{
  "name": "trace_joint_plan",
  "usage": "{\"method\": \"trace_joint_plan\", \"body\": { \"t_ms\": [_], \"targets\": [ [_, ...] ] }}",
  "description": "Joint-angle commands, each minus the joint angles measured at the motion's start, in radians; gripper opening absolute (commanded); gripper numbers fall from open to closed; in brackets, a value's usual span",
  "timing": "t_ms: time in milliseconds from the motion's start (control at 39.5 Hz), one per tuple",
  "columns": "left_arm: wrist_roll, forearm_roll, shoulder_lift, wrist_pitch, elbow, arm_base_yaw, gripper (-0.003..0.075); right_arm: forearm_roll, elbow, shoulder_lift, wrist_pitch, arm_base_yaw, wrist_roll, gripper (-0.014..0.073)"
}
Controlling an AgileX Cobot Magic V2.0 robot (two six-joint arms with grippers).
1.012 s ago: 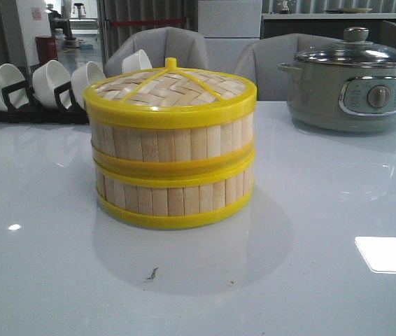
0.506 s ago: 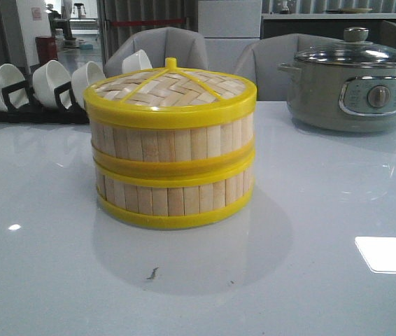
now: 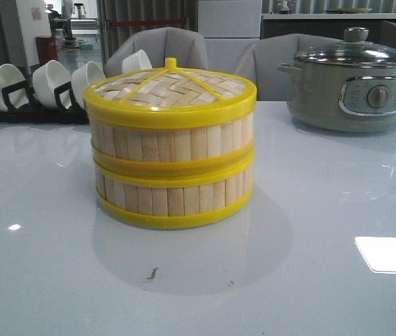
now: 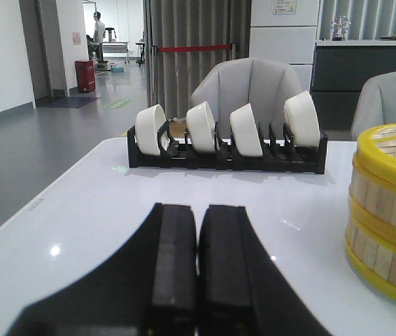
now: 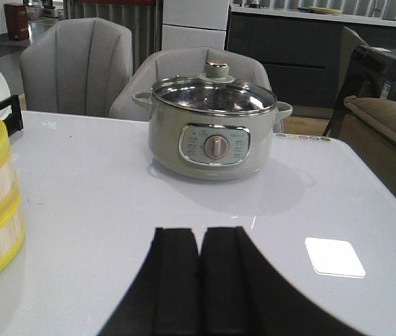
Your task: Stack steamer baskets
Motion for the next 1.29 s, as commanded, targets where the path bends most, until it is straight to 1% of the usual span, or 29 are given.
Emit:
{"method": "trace_joint_plan", "body": {
  "t_ms": [0, 329, 379, 506, 1265],
  "targets": [
    [-0.004, -0.001, -0.014, -0.091, 0.001, 0.001, 0.0085, -0.003, 0.0, -0.024, -0.091, -0.004, -0.012, 0.0056],
    [-0.004, -0.001, -0.014, -0.091, 0.001, 0.001, 0.0085, -0.003, 0.17, -0.23, -0.094, -0.004, -0.004, 0.0056],
    [-0.004, -0.001, -0.014, -0.091, 0.001, 0.001, 0.0085, -0.002, 0.193, -0.238, -0.11, -0.004, -0.004, 0.0056],
    [-0.004, -0.001, -0.013, -0.091, 0.001, 0.001, 0.0085, 0.0, 0.193, -0.236, -0.083, -0.004, -0.004, 0.0056],
    [-0.004, -0.001, -0.013, -0.091, 0.001, 0.001, 0.0085, 0.0, 0.193, -0.236, -0.083, -0.004, -0.004, 0.0056]
  ]
}}
